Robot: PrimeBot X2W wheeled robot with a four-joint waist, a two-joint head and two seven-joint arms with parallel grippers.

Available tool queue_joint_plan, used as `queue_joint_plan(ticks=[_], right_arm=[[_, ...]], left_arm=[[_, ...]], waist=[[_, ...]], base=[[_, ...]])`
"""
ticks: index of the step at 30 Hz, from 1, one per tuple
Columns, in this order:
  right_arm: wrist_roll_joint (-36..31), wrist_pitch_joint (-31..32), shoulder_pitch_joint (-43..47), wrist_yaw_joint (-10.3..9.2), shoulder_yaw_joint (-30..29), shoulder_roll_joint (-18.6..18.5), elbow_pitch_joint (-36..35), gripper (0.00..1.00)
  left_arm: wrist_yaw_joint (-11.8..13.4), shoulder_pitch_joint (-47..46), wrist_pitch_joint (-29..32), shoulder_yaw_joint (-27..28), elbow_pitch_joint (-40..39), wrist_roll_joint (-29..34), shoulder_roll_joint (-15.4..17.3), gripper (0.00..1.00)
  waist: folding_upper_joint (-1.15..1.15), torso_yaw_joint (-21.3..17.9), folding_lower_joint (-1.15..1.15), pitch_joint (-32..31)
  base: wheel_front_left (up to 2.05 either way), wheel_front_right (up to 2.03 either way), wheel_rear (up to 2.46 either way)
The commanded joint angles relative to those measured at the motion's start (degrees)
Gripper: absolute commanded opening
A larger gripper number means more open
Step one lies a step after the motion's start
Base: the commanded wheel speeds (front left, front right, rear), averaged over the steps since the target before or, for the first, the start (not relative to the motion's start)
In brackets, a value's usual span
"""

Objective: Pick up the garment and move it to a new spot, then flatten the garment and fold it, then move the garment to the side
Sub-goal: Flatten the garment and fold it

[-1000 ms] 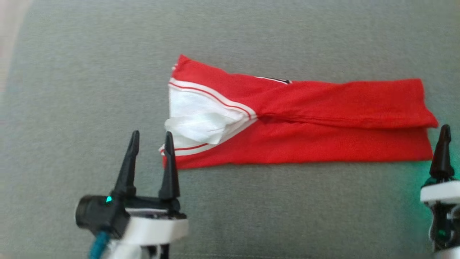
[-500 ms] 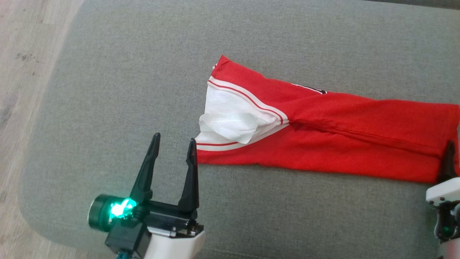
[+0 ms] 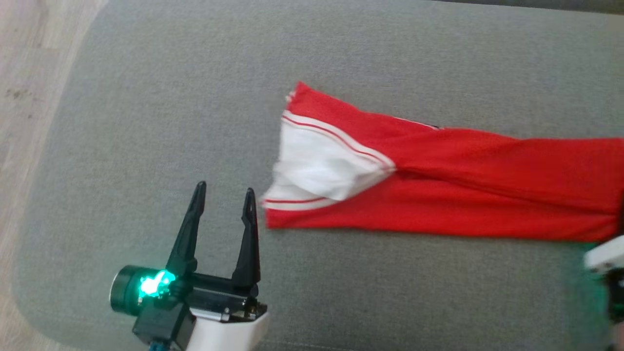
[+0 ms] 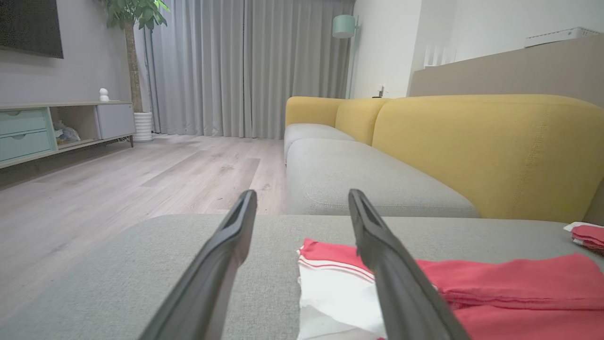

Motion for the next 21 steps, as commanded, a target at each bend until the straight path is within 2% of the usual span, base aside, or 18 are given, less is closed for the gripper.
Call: queue_joint_plan(ticks=[1,6,7,9,12,16,21], right_arm=[[-0.6,0.0,-0.1,-0.04,-0.6,-3.6,-2.8,0.00],[-1.2,3.4,-0.5,-0.04,-3.6,-8.7,-8.4,0.00],[-0.8,5.6,-1.1,-0.04,-2.7,-9.0,-12.7,0.00],[-0.5,6.7,-1.4,-0.04,-1.8,-8.8,-15.1,0.00],[1.1,9.7,-2.0,-0.04,2.0,-6.3,-23.8,0.00],[2.1,12.7,-1.3,-0.04,8.6,-0.4,-34.7,0.00],[1.8,13.8,-0.6,-0.04,17.1,4.5,-40.4,0.00]], left_arm=[[-0.4,-0.4,-0.3,2.2,-1.8,0.4,-0.6,1.00],[-1.0,0.0,-0.3,3.2,-1.9,0.8,-0.7,1.00],[-1.4,0.1,-0.3,3.6,-1.8,1.0,-0.7,1.00],[-1.7,0.1,-0.3,3.7,-1.7,1.1,-0.7,1.00],[-2.3,-0.3,-0.3,4.2,-1.6,1.1,-0.8,1.00],[-2.9,-0.8,-0.3,4.4,-1.5,0.9,-0.8,1.00],[-3.2,-0.9,-0.3,4.3,-1.0,0.8,-0.8,1.00]], waist=[[0.00,-0.7,0.00,-0.4],[0.00,-2.3,0.00,-0.9],[0.00,-2.9,0.00,-0.9],[0.00,-3.1,0.00,-0.9],[0.00,-3.5,0.00,-1.0],[0.00,-3.1,0.00,-1.0],[0.00,-1.5,0.00,-0.8]], base=[[0.00,0.00,0.00],[0.00,0.00,0.00],[0.00,0.00,0.00],[0.00,0.00,0.00],[0.00,0.00,0.00],[0.00,0.00,0.00],[0.00,0.00,0.00]])
